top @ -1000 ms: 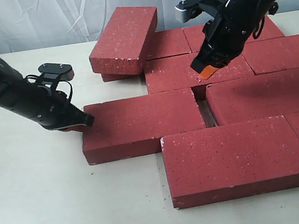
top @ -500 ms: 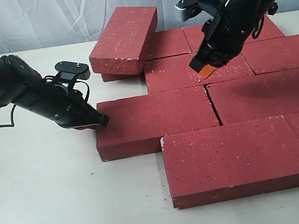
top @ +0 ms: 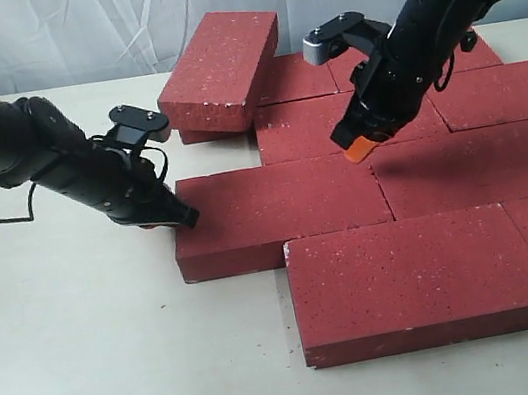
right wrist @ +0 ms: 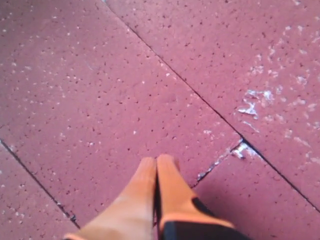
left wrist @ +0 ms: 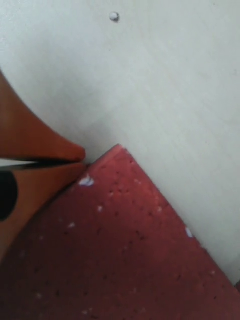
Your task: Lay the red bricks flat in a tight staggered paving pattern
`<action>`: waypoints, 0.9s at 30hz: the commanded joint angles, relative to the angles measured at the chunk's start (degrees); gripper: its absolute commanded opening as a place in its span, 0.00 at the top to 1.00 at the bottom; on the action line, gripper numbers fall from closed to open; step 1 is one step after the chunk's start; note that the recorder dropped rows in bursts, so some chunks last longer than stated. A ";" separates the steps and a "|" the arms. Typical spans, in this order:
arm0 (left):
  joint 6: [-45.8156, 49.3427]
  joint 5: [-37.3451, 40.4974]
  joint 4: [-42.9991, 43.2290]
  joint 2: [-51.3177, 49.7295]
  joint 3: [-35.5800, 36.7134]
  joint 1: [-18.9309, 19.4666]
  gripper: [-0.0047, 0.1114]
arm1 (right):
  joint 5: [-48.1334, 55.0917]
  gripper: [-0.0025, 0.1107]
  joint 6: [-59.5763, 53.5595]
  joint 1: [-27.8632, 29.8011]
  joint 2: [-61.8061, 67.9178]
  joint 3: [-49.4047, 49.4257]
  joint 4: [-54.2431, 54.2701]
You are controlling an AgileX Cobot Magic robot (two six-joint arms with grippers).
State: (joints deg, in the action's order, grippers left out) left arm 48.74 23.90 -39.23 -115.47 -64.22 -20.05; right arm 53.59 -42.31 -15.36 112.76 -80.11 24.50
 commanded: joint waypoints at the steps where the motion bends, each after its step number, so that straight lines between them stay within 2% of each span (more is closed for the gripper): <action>1: -0.16 0.46 -0.24 -0.22 -0.34 1.88 0.96 | -0.86 0.99 -1.72 -1.31 -0.02 -0.10 -0.04; 6: -0.29 1.25 -0.35 0.28 -0.34 5.50 0.96 | -1.67 0.99 -2.02 -1.44 0.19 -0.10 3.12; 17: -0.29 1.54 -0.85 0.42 -0.34 5.63 0.96 | -6.78 0.99 -4.53 -3.05 4.36 -0.10 -0.64; 27: -0.29 1.54 -0.85 0.42 -0.34 5.63 0.96 | -6.37 0.99 -4.40 -3.05 4.24 -0.66 0.32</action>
State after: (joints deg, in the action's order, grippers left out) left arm 48.74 25.42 -39.23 -115.57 -64.32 -14.53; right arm 47.71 -46.33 -18.48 117.45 -80.11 24.59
